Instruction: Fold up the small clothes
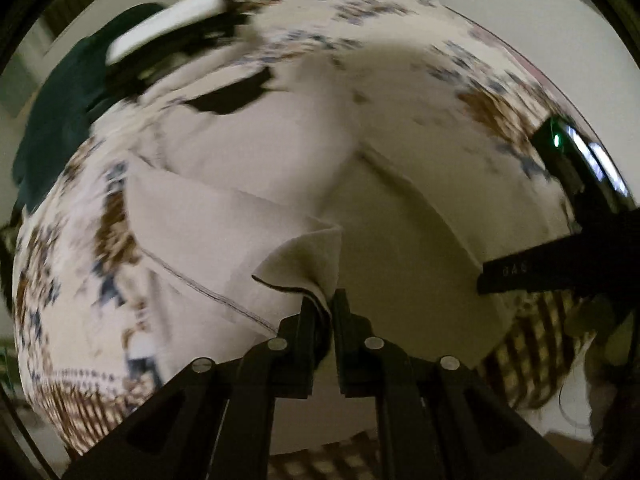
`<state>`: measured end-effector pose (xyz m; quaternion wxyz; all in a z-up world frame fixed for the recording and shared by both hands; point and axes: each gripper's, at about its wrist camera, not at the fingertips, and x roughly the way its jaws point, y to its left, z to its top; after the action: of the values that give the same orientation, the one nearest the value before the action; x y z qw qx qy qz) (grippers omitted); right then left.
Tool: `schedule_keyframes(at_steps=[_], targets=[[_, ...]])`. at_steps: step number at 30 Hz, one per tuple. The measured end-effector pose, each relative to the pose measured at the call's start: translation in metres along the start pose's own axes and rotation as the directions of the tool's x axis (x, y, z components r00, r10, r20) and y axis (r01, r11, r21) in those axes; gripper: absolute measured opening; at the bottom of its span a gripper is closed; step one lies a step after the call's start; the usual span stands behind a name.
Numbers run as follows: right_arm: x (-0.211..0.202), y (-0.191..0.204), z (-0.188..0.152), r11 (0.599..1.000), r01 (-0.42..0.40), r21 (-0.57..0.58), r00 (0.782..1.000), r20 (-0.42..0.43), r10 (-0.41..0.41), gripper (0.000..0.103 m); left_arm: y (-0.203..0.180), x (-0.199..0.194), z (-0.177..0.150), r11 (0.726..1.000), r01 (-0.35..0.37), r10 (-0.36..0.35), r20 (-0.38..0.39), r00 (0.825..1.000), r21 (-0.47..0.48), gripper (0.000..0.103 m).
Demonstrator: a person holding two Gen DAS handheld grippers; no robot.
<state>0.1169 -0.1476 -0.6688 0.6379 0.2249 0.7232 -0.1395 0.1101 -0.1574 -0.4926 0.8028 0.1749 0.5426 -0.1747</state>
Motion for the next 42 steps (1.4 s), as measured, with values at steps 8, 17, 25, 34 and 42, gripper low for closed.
schedule_keyframes(at_steps=[8, 17, 25, 34, 42], targets=[[-0.035, -0.108, 0.014, 0.996, -0.058, 0.067, 0.998, 0.012, 0.057, 0.062, 0.001, 0.023, 0.003, 1.000, -0.008, 0.007, -0.065, 0.998, -0.015, 0.013], [-0.094, -0.095, 0.038, 0.970, -0.231, -0.077, 0.966, 0.099, 0.238, 0.062, 0.086, 0.033, -0.025, 0.972, -0.165, 0.140, -0.150, 0.979, -0.169, 0.073], [-0.056, -0.060, 0.012, 0.932, -0.299, -0.203, 0.954, -0.042, 0.297, 0.062, 0.172, 0.038, -0.098, 0.874, -0.160, 0.012, -0.308, 0.951, -0.459, 0.073], [-0.074, -0.058, 0.011, 0.940, -0.042, -0.338, 0.991, 0.104, 0.082, 0.006, 0.198, 0.040, -0.152, 0.818, -0.154, -0.056, -0.344, 0.937, -0.554, 0.072], [-0.087, -0.116, 0.039, 0.967, -0.172, -0.189, 0.985, -0.030, 0.170, 0.045, 0.193, 0.061, -0.171, 0.802, 0.031, -0.263, -0.306, 0.915, -0.597, 0.071]])
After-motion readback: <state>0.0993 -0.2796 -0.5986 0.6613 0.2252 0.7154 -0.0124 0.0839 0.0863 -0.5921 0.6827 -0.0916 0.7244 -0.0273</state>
